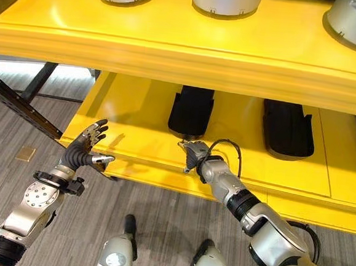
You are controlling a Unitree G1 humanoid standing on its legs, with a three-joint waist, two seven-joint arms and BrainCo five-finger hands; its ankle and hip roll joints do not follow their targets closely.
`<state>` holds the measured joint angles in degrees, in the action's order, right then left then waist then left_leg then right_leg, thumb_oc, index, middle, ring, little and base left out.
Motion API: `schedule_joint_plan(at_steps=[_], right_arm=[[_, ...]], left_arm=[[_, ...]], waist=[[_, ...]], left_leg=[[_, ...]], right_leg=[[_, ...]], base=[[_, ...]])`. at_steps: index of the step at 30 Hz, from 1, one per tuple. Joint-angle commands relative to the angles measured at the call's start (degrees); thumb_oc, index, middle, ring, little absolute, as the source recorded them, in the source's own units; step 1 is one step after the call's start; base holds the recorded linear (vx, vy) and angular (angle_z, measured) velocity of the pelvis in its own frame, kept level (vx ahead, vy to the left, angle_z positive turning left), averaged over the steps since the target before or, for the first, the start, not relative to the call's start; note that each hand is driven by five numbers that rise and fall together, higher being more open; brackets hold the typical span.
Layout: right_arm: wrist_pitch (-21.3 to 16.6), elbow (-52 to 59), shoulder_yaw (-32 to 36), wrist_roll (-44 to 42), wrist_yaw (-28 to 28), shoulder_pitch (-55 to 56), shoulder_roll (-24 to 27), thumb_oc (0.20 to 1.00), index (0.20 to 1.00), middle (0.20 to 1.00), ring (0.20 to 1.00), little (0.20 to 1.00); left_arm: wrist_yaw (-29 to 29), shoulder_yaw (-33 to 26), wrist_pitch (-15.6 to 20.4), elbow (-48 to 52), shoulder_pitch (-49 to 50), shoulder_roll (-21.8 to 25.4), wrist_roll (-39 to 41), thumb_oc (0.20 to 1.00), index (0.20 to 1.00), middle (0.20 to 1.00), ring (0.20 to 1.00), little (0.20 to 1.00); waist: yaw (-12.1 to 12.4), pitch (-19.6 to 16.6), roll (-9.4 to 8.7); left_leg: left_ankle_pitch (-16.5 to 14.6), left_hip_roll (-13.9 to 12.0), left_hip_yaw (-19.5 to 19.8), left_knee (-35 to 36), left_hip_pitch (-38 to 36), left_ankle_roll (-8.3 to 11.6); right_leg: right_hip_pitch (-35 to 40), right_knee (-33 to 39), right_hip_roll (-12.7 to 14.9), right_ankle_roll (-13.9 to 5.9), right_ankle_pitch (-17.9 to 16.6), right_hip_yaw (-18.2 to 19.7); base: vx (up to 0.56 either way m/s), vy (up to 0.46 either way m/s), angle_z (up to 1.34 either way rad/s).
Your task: Move parts from the plastic box to the shelf.
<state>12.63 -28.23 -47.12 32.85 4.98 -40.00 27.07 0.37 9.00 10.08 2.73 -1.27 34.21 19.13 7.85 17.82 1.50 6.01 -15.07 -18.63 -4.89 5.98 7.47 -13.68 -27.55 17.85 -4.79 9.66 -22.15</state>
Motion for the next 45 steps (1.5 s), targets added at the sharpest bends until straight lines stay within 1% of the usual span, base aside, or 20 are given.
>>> schedule_joint_plan(at_steps=[1, 6, 13, 14, 15, 17, 19, 22, 23, 27, 28, 30, 32, 36, 37, 38, 39, 41, 43, 45], right_arm=[[6.6, -3.8, 0.3, -2.1, 3.2, 4.2, 1.6, 1.000, 1.000, 1.000, 1.000, 1.000], [9.2, 3.8, 4.4, -2.0, 2.2, 8.5, 3.4, 1.000, 1.000, 1.000, 1.000, 1.000], [8.4, 7.1, 7.0, -1.7, 5.0, 10.2, 4.5, 1.000, 1.000, 1.000, 1.000, 1.000], [8.1, 8.3, 7.4, -2.8, 6.5, 11.0, 4.8, 1.000, 1.000, 1.000, 1.000, 1.000], [8.0, 8.7, 7.5, -3.3, 6.6, 11.2, 4.9, 1.000, 1.000, 1.000, 1.000, 1.000], [7.0, 10.7, 8.1, -8.0, 7.6, 12.9, 5.1, 1.000, 1.000, 1.000, 1.000, 1.000], [7.2, 13.6, 8.9, -10.4, 9.0, 14.4, 5.7, 1.000, 1.000, 1.000, 1.000, 1.000], [8.1, 19.3, 10.1, -18.8, 13.8, 18.0, 7.3, 1.000, 1.000, 1.000, 1.000, 1.000], [8.5, 23.7, 11.3, -22.6, 17.1, 21.9, 8.5, 1.000, 1.000, 1.000, 1.000, 1.000], [8.0, 26.9, 12.8, -25.3, 20.2, 24.5, 10.2, 1.000, 1.000, 1.000, 1.000, 1.000], [8.2, 33.8, 16.4, -29.8, 25.7, 28.3, 13.9, 1.000, 1.000, 1.000, 1.000, 1.000], [8.5, 37.8, 18.6, -32.3, 31.0, 30.8, 16.3, 1.000, 1.000, 1.000, 1.000, 1.000], [7.3, 41.9, 21.0, -34.3, 34.7, 34.4, 18.9, 1.000, 1.000, 1.000, 1.000, 1.000], [4.7, 43.4, 23.6, -44.4, 34.2, 35.5, 20.9, 1.000, 1.000, 1.000, 1.000, 1.000], [4.7, 43.4, 23.6, -44.5, 34.1, 35.6, 21.0, 1.000, 1.000, 1.000, 1.000, 1.000], [-3.5, 44.1, 28.3, -58.4, 27.4, 36.0, 22.1, 1.000, 1.000, 1.000, 1.000, 1.000], [-4.6, 44.0, 28.9, -60.7, 26.4, 36.1, 22.2, 1.000, 1.000, 1.000, 1.000, 1.000], [-7.0, 44.5, 34.0, -69.1, 23.8, 37.7, 20.7, 1.000, 1.000, 1.000, 1.000, 1.000], [-8.3, 44.1, 39.7, -69.1, 22.1, 39.9, 17.4, 1.000, 1.000, 1.000, 1.000, 1.000], [-9.7, 43.7, 44.1, -69.6, 21.1, 42.6, 15.9, 1.000, 1.000, 1.000, 1.000, 1.000]], left_arm=[[1.6, -3.4, 2.0, 5.7, -2.6, 0.5, 0.9, 1.000, 1.000, 1.000, 1.000, 1.000], [2.6, -4.8, 1.9, 7.2, -0.8, 0.2, 0.2, 1.000, 1.000, 1.000, 1.000, 1.000], [3.5, -5.4, 1.2, 7.6, -0.5, 0.1, 0.1, 1.000, 1.000, 1.000, 1.000, 1.000], [3.6, -5.8, 1.3, 7.7, -0.2, 0.1, 0.1, 1.000, 1.000, 1.000, 1.000, 1.000], [3.6, -5.8, 1.3, 7.8, -0.2, 0.1, 0.1, 1.000, 1.000, 1.000, 1.000, 1.000], [3.7, -6.3, 1.1, 8.0, 0.4, 0.0, 0.2, 1.000, 1.000, 1.000, 1.000, 1.000], [3.8, -6.8, 1.0, 8.1, 1.1, 0.0, 0.2, 1.000, 1.000, 1.000, 1.000, 1.000], [3.4, -8.0, 1.3, 8.4, 2.7, -0.2, 0.2, 1.000, 1.000, 1.000, 1.000, 1.000], [3.0, -9.0, 1.3, 8.6, 4.0, -0.3, 0.1, 1.000, 1.000, 1.000, 1.000, 1.000], [2.7, -9.6, 1.2, 8.8, 4.8, -0.3, 0.3, 1.000, 1.000, 1.000, 1.000, 1.000], [2.4, -10.9, 0.5, 9.3, 6.3, 0.1, 0.7, 1.000, 1.000, 1.000, 1.000, 1.000], [2.3, -11.3, 0.4, 9.5, 7.3, 0.3, 0.8, 1.000, 1.000, 1.000, 1.000, 1.000], [2.3, -11.4, 0.4, 9.2, 8.2, 0.6, 1.1, 1.000, 1.000, 1.000, 1.000, 1.000], [2.6, -10.7, 1.0, 8.5, 8.1, 1.0, 1.3, 1.000, 1.000, 1.000, 1.000, 1.000], [2.6, -10.7, 1.0, 8.4, 8.1, 1.0, 1.3, 1.000, 1.000, 1.000, 1.000, 1.000], [2.5, -10.5, 1.6, 7.3, 7.6, 1.2, 2.1, 1.000, 1.000, 1.000, 1.000, 1.000], [2.5, -10.4, 1.7, 7.2, 7.5, 1.2, 2.3, 1.000, 1.000, 1.000, 1.000, 1.000], [2.2, -10.7, 2.2, 6.4, 7.5, 0.7, 2.8, 1.000, 1.000, 1.000, 1.000, 1.000], [0.9, -11.6, 2.5, 5.3, 7.8, -0.2, 3.5, 1.000, 1.000, 1.000, 1.000, 1.000], [0.1, -12.3, 3.1, 4.6, 8.4, -1.1, 3.7, 1.000, 1.000, 1.000, 1.000, 1.000]], waist=[[0.2, 5.4, -0.43], [-1.5, 5.3, -1.07], [-2.6, 5.2, -1.36], [-2.8, 5.3, -1.29], [-2.9, 5.1, -1.37], [-3.2, 4.8, -1.56], [-3.5, 4.6, -1.72], [-4.1, 3.7, -2.39], [-4.6, 2.7, -3.18], [-4.9, 2.0, -3.60], [-5.8, 0.5, -4.82], [-6.2, -0.4, -5.48], [-6.7, -1.6, -6.23], [-7.1, -2.8, -6.91], [-7.1, -2.8, -6.87], [-7.5, -4.0, -7.19], [-7.6, -4.1, -7.20], [-8.4, -4.8, -7.20], [-9.4, -5.3, -7.04], [-10.3, -5.6, -6.89]], left_leg=[[-6.0, 0.2, -2.8, -3.4, -1.3, -0.21], [-6.0, 0.0, -3.5, -3.4, -1.5, -0.27], [-6.1, -0.2, -3.9, -3.6, -1.9, -0.37], [-5.2, -0.5, -4.9, -3.4, -1.8, -1.03], [-6.0, -0.2, -4.0, -3.3, -2.2, -0.49], [-5.8, -0.1, -4.1, -3.1, -2.6, -0.49], [-5.1, -0.3, -5.2, -2.9, -2.5, -1.00], [-4.8, -0.3, -5.5, -2.1, -3.5, -0.93], [-5.4, -0.1, -4.9, -1.7, -4.7, -0.27], [-5.2, -0.2, -5.1, -1.3, -5.4, -0.29], [-5.1, -0.4, -5.6, -1.2, -6.3, -0.38], [-5.2, -0.4, -5.9, -1.0, -7.1, -0.41], [-5.0, -0.4, -6.1, -0.6, -7.9, -0.47], [-4.9, -0.2, -6.0, -0.1, -8.9, -0.72], [-4.9, -0.2, -6.0, -0.1, -8.9, -0.72], [-4.1, -0.2, -6.4, 0.2, -9.1, -1.57], [-4.1, -0.1, -6.3, 0.3, -9.2, -1.60], [-4.2, 0.0, -6.3, 0.4, -9.6, -1.72], [-4.7, 0.4, -6.4, 0.4, -10.1, -1.95], [-4.9, 0.5, -6.6, 0.5, -10.4, -2.06]], right_leg=[[5.2, 4.2, -4.2, -0.29, 2.3, -3.2], [5.0, 5.0, -4.9, -0.40, 1.9, -2.1], [5.4, 5.3, -5.4, -0.20, 1.9, -1.3], [5.3, 5.7, -5.7, 0.40, 1.0, -1.8], [5.6, 5.8, -5.7, -0.12, 1.7, -1.0], [6.0, 6.3, -5.9, -0.16, 1.5, -0.7], [5.9, 6.8, -6.1, 0.30, 0.7, -1.3], [6.8, 8.1, -6.3, 0.03, 0.1, -1.0], [8.1, 8.9, -6.3, -0.65, 0.7, -0.2], [8.8, 9.6, -6.3, -0.78, 0.3, 0.0], [10.1, 10.9, -6.4, -0.85, -0.4, 0.2], [11.0, 11.6, -6.5, -0.97, -0.8, 0.5], [12.0, 12.5, -6.6, -0.96, -1.3, 0.9], [13.5, 13.5, -6.9, -0.84, -1.6, 1.2], [13.5, 13.6, -6.9, -0.85, -1.7, 1.2], [14.4, 15.3, -7.4, -0.41, -3.3, 1.1], [14.5, 15.5, -7.5, -0.42, -3.4, 1.2], [15.0, 16.1, -7.7, -0.43, -3.7, 1.6], [15.3, 16.8, -7.8, -0.56, -4.3, 2.5], [15.4, 17.1, -7.9, -0.72, -4.6, 3.2]], base=[[0.00, 0.000, 0.00], [-0.02, 0.001, -0.06], [-0.01, 0.001, -0.06], [0.00, 0.000, 0.00], [0.00, 0.019, -0.05], [0.01, 0.021, -0.10], [-0.04, 0.016, -0.10], [0.06, 0.032, -0.06], [0.12, 0.033, -0.03], [0.06, 0.008, -0.08], [0.09, -0.010, -0.09], [0.08, -0.009, -0.04], [0.05, 0.010, -0.10], [0.03, 0.014, -0.06], [-0.03, 0.032, -0.04], [-0.03, 0.032, -0.06], [-0.02, 0.053, -0.08], [0.02, 0.061, -0.08], [0.01, 0.104, -0.07], [0.00, 0.116, -0.12]])
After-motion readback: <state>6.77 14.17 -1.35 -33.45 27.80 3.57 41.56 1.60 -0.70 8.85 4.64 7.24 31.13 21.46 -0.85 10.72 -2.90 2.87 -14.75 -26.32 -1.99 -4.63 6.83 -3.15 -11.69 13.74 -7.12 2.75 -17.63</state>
